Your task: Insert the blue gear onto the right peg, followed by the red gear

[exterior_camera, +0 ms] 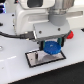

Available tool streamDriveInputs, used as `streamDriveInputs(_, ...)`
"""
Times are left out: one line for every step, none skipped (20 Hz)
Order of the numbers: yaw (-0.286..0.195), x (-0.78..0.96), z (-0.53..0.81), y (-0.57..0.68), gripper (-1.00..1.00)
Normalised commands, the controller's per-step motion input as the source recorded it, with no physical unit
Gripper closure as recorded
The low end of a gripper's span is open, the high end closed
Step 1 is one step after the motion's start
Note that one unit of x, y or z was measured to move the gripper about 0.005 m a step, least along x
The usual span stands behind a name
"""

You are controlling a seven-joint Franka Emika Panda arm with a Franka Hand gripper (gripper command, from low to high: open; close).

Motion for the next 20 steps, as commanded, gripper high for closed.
streamDriveInputs(0.000,0.31,-0.08,0.03,1.00)
streamDriveInputs(0.000,0.33,-0.07,0.06,1.00)
streamDriveInputs(0.000,0.32,-0.08,0.08,1.00)
streamDriveInputs(0.000,0.00,0.01,0.00,1.00)
streamDriveInputs(0.000,-0.06,0.23,0.00,1.00)
streamDriveInputs(0.000,-0.07,0.47,0.00,1.00)
streamDriveInputs(0.000,-0.08,0.49,0.00,1.00)
streamDriveInputs(0.000,-0.09,0.42,0.00,1.00)
streamDriveInputs(0.000,-0.03,0.25,-0.01,1.00)
streamDriveInputs(0.000,0.39,-0.04,0.11,1.00)
streamDriveInputs(0.000,0.44,0.00,0.03,1.00)
streamDriveInputs(0.000,0.48,0.05,-0.01,1.00)
streamDriveInputs(0.000,0.45,0.06,-0.02,1.00)
streamDriveInputs(0.000,0.47,0.00,-0.04,1.00)
streamDriveInputs(0.000,0.60,0.01,-0.10,1.00)
streamDriveInputs(0.000,0.64,0.00,-0.06,1.00)
streamDriveInputs(0.000,0.61,-0.01,-0.04,1.00)
streamDriveInputs(0.000,0.58,-0.02,-0.04,1.00)
streamDriveInputs(0.000,0.54,-0.04,0.02,1.00)
streamDriveInputs(0.000,0.43,-0.04,0.02,1.00)
